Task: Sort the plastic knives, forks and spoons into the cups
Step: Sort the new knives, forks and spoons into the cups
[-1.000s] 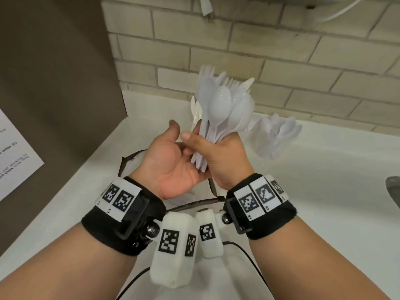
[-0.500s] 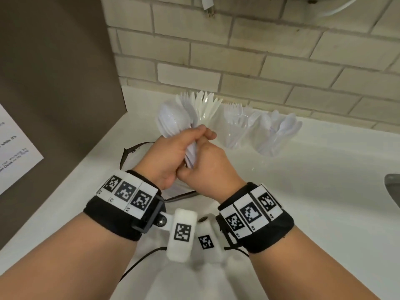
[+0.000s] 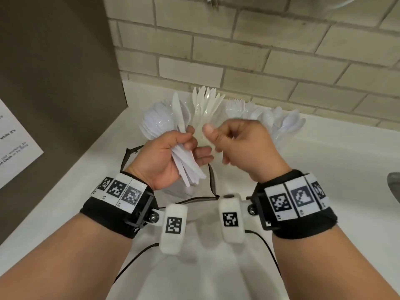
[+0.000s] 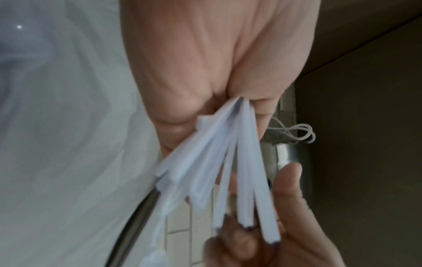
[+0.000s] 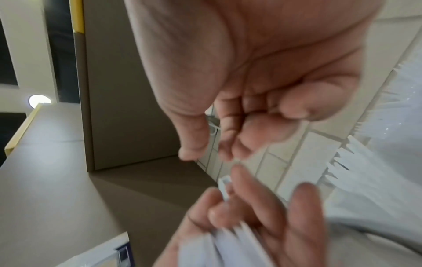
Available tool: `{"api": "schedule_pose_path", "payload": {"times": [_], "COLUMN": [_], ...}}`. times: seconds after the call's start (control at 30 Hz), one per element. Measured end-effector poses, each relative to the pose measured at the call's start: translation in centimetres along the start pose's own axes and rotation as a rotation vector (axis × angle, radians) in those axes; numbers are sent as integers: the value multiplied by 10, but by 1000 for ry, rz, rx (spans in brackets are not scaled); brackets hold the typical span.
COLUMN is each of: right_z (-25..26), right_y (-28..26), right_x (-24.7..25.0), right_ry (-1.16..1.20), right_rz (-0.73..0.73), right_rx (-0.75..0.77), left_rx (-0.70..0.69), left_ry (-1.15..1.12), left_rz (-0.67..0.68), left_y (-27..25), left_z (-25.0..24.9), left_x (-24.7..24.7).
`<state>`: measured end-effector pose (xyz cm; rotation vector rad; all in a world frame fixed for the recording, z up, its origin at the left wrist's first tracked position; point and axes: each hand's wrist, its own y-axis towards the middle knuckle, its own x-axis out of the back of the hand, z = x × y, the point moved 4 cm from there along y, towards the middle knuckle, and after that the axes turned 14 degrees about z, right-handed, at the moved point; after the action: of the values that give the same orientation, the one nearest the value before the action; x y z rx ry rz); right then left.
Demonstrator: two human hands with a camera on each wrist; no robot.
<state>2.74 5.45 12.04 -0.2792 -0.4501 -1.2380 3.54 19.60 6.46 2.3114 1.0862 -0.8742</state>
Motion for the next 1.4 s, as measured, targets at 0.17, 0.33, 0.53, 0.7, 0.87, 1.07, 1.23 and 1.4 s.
{"api": "schedule_pose_path", "payload": {"times": [0.17,0.33,0.53,0.7,0.87,1.07,1.23,1.4], "right_z": [10,5,1,0,3,22,34,-11], "right_y": [9,13,17,19,17,31,85,152], "right_x": [9,9,10,9,8,60,94,73], "right_ry": [-64,-105,-184,-181,-110,253,89,-151], "right_rz": [-65,-56,-112,-138,-116,-319,-476,-400], "right_rx": [69,-5,-51,-68,-61,47,175,19], "left_rx": [145,218,201,174,187,70,22,11], "left_ry": [91,128,102,100,143,70,127,106], "left_rz": [82,80,22,-13,-134,-265,-388,-371], "left_y": [1,2,1,1,0,-5,-12,-11], "left_z": [16,22,23,25,24,5,-7,-8], "left_x": [-5,-9,-8,-8,-8,-1,15,21]}}
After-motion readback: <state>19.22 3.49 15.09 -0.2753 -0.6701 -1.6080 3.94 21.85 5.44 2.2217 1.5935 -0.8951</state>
